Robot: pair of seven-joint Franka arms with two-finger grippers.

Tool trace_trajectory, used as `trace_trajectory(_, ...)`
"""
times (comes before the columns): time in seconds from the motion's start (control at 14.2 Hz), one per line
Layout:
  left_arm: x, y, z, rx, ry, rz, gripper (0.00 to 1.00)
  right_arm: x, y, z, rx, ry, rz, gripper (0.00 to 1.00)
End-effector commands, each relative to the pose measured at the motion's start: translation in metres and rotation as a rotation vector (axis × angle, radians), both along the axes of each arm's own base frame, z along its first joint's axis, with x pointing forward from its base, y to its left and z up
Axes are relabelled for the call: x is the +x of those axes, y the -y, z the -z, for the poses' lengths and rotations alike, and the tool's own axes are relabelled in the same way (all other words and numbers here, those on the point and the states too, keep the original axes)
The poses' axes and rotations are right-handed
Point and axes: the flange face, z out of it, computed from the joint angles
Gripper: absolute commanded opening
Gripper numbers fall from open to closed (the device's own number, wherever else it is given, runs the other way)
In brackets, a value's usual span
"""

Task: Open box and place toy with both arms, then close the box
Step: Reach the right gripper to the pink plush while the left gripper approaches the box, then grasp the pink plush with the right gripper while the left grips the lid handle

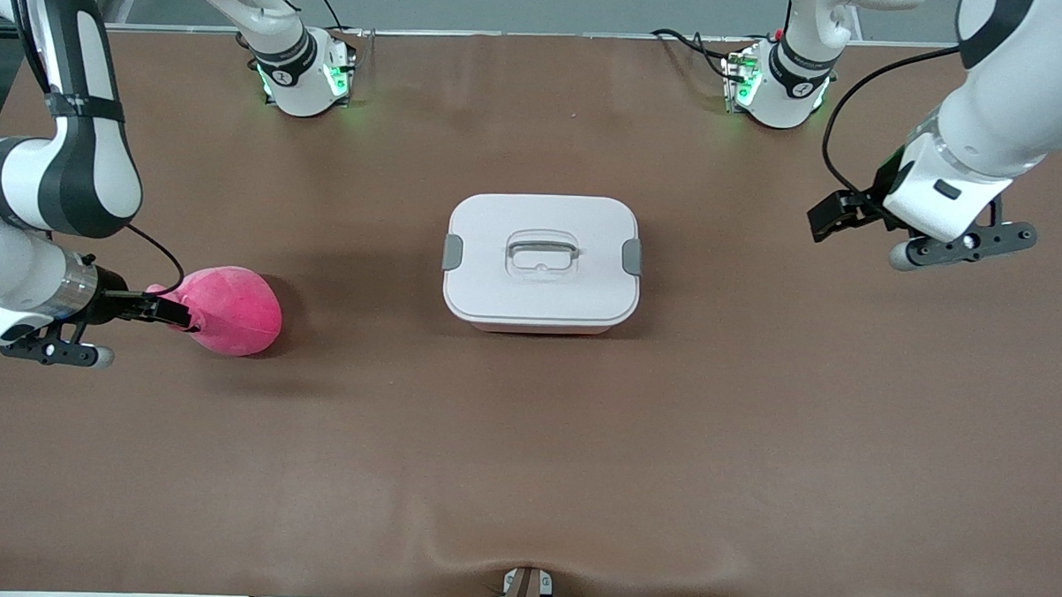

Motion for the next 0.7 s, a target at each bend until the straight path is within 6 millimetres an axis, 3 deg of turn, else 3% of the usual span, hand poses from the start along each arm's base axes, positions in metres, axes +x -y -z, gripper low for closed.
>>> trace_trajectory(0.0,-0.005,0.032,0.004,-0.001,-0.022,-0.019,1.00,-0.009,0.007,0.011,0.006,-0.021,0.079,0.90)
trace_trajectory(0.14,-0.007,0.036,0.004,0.008,-0.027,-0.076,1.00,-0.008,0.009,0.028,0.006,-0.049,0.088,0.83)
trace_trajectory(0.28,-0.015,0.054,0.005,0.016,-0.033,-0.116,1.00,-0.008,0.009,0.038,0.006,-0.067,0.088,0.80)
trace_trajectory(0.63,-0.033,0.091,0.010,0.043,-0.054,-0.202,1.00,-0.002,0.008,0.042,0.006,-0.069,0.085,0.50)
